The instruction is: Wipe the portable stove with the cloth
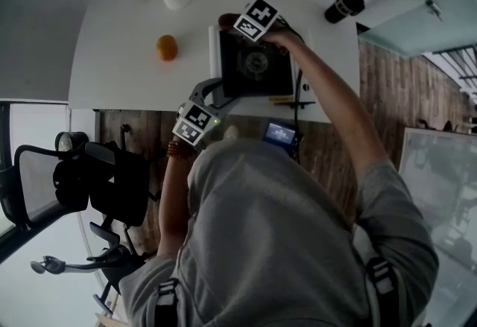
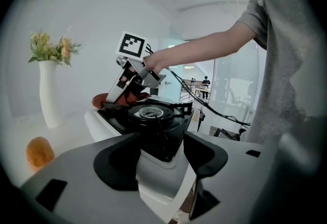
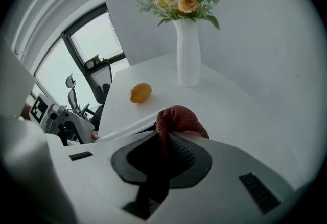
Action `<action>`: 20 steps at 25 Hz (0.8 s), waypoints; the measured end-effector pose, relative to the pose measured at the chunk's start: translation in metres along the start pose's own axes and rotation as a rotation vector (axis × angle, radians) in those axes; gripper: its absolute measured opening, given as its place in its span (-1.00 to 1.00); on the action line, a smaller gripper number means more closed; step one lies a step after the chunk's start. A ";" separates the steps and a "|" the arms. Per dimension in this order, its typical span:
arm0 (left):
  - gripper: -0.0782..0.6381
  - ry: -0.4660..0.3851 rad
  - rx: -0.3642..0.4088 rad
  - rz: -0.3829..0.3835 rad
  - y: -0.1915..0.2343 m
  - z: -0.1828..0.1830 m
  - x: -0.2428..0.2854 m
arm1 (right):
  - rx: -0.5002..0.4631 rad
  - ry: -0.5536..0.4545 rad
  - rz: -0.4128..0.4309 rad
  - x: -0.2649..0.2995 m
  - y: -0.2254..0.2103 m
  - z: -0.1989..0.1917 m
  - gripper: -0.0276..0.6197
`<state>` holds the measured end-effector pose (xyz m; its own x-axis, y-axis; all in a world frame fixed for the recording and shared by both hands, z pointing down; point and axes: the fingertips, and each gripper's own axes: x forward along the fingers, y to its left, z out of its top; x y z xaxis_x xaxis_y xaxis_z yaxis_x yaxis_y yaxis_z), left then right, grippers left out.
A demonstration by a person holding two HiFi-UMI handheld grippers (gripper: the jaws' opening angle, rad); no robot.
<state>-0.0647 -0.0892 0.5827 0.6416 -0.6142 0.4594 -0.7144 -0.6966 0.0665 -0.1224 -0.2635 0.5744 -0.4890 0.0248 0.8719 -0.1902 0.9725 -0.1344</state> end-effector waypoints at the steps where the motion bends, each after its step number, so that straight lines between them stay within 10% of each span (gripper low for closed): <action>1: -0.02 -0.012 -0.010 -0.019 -0.002 0.000 -0.002 | 0.014 -0.045 0.006 -0.003 0.002 -0.001 -0.74; 11: -0.03 -0.334 -0.011 -0.005 0.005 0.082 -0.054 | 0.318 -0.971 0.077 -0.191 0.026 -0.015 -0.73; 15: -0.47 -0.395 0.028 0.101 0.009 0.116 -0.059 | 0.195 -1.137 -0.218 -0.240 0.060 -0.052 -0.73; 20: -0.64 -0.411 -0.037 0.329 0.032 0.139 -0.056 | 0.183 -1.118 -0.564 -0.248 0.090 -0.091 -0.73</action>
<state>-0.0849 -0.1289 0.4356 0.4327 -0.8982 0.0769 -0.9012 -0.4332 0.0118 0.0590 -0.1607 0.3887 -0.7352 -0.6771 -0.0317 -0.6770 0.7358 -0.0161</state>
